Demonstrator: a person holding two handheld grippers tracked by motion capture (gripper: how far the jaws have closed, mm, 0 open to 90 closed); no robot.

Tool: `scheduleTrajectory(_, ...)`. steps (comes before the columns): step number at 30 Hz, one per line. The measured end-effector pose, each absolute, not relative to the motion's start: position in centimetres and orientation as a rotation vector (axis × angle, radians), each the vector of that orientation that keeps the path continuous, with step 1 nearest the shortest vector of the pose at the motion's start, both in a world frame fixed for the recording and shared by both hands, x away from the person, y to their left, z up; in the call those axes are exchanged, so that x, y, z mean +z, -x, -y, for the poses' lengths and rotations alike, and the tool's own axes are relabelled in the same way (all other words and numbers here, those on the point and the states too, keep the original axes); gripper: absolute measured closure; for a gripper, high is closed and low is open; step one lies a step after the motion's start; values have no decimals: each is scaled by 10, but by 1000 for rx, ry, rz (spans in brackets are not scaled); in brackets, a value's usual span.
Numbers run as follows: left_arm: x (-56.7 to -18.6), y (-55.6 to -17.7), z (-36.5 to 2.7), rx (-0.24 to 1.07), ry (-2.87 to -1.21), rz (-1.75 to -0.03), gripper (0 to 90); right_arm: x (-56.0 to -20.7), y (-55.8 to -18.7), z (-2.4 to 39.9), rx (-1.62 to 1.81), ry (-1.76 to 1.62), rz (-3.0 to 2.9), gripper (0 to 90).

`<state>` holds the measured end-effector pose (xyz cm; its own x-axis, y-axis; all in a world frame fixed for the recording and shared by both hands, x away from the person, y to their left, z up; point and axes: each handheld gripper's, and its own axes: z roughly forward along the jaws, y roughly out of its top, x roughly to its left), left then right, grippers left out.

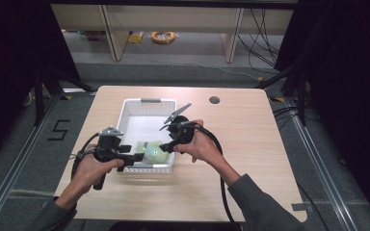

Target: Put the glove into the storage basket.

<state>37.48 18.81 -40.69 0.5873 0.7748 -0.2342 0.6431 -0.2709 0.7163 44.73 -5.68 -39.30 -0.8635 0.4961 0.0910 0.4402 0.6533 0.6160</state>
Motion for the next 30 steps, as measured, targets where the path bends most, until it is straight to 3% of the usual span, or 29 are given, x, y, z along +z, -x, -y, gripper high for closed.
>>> scheduleTrajectory(5, -418, -340, -178, 221, -1978, -1049, 342, -399, -428, 81, 1015, -821, -2724, 361)
scheduleTrajectory(12, -451, -288, -168, 195, -1964, -997, 318, -415, -380, 146, 1080, -879, -2638, 341)
scheduleTrajectory(21, -483, -278, -166, 245, -1990, -1009, 253, -453, -342, 179, 1079, -949, -2574, 301)
scheduleTrajectory(22, -485, -279, -168, 251, -2050, -991, 250, -457, -339, 179, 1083, -958, -2584, 301)
scheduleTrajectory(23, -487, -277, -165, 246, -2001, -1009, 250, -464, -336, 181, 1074, -948, -2615, 304)
scheduleTrajectory(30, -493, -279, -168, 269, -2043, -1026, 201, -474, -333, 187, 1096, -961, -2607, 289)
